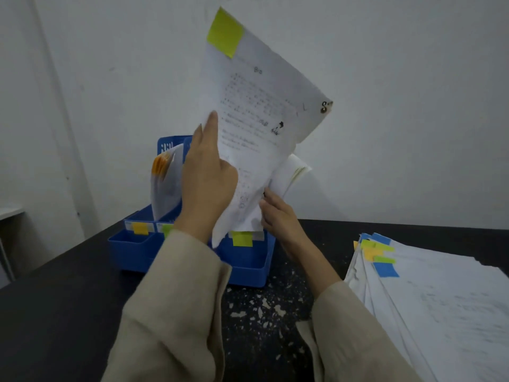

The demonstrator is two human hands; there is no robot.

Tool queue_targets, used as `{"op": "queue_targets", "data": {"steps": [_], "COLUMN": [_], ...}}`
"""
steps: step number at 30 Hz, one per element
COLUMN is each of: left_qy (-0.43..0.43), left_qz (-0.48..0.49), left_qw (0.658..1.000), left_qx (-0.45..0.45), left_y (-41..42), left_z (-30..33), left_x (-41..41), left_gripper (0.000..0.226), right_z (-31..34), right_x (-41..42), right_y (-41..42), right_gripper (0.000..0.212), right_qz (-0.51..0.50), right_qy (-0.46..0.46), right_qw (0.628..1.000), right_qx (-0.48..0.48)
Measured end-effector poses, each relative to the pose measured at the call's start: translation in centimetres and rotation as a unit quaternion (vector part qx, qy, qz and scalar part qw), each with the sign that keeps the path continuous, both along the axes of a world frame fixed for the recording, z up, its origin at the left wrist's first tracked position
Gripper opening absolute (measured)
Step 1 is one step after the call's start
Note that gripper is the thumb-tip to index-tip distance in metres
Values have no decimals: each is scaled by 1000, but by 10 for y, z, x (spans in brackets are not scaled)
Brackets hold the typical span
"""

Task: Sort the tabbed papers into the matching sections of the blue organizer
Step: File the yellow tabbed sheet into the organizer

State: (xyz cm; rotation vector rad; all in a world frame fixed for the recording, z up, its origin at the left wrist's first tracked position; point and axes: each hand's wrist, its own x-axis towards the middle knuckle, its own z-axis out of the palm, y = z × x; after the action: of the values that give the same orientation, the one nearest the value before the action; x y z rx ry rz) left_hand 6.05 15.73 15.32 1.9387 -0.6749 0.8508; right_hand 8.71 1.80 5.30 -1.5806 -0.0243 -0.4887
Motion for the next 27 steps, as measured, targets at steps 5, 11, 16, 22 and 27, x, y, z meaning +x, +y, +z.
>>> {"op": "queue_targets", "data": {"steps": [5, 11, 16, 22, 27], "left_qy": [43, 62, 41, -19, -64], "left_qz": [5, 65, -41, -118, -55], "left_qw": [998, 994, 998, 991, 989], "left_qx": [53, 64, 34, 55, 125], "left_y": [-6, -9, -22, -45, -71], "left_z": [34, 70, 64, 52, 48], "left_x": [25, 32, 12, -3, 17], "left_gripper": [61, 43, 60, 67, 70], "right_z": [1, 5, 7, 14, 26], "right_x": [0, -8, -7, -14, -26], "right_y": [-4, 0, 6, 3, -2], "right_gripper": [49, 41, 28, 18, 29], "right_qz": [9, 4, -18, -23, -5], "right_qy": [7, -12, 4, 36, 43], "right_qw": [1000, 1000, 1000, 999, 997], "right_qx": [13, 11, 7, -3, 71]}}
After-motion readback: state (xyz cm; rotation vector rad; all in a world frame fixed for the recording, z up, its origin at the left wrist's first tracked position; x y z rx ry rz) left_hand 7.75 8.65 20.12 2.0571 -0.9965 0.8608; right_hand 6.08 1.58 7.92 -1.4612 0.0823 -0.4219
